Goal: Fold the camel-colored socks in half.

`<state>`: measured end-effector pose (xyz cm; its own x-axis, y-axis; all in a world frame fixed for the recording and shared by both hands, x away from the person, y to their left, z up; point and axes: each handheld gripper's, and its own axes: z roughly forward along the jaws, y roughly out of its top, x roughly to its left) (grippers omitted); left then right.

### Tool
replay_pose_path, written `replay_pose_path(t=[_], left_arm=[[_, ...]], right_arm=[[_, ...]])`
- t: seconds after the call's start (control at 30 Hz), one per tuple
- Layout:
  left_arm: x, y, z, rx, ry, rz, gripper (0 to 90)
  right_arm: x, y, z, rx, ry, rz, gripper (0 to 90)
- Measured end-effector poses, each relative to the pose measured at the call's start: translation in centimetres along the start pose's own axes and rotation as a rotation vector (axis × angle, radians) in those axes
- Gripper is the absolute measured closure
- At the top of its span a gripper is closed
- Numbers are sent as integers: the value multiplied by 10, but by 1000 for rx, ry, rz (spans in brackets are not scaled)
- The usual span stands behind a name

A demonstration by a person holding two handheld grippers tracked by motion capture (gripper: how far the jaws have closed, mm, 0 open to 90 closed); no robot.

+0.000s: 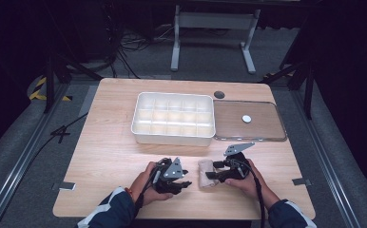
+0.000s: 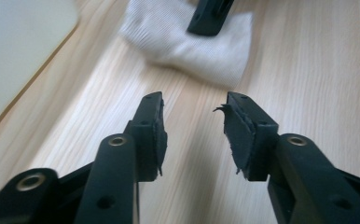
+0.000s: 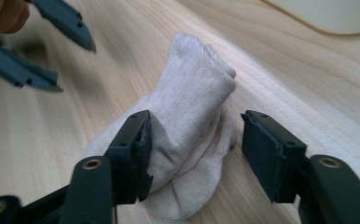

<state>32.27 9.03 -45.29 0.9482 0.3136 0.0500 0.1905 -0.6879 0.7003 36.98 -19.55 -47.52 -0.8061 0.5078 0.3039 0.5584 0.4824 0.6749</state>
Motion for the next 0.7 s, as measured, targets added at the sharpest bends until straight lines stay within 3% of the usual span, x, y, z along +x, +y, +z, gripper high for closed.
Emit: replay_pose_path(t=[0.13, 0.23, 0.27, 0.47, 0.7], left_arm=[[7, -18, -17, 12, 49, -35, 509], [14, -35, -29, 13, 95, -120, 426], [16, -41, -33, 9, 107, -147, 394], [26, -67, -54, 15, 175, -224, 290], [38, -81, -56, 44, 200, -262, 270]], right_arm=[[-1, 2, 1, 15, 46, -3, 579], [2, 3, 1, 19, 70, -18, 658], [3, 3, 1, 21, 67, -32, 672], [10, 3, -2, 10, 40, -71, 732], [19, 2, -8, 0, 2, -123, 748]])
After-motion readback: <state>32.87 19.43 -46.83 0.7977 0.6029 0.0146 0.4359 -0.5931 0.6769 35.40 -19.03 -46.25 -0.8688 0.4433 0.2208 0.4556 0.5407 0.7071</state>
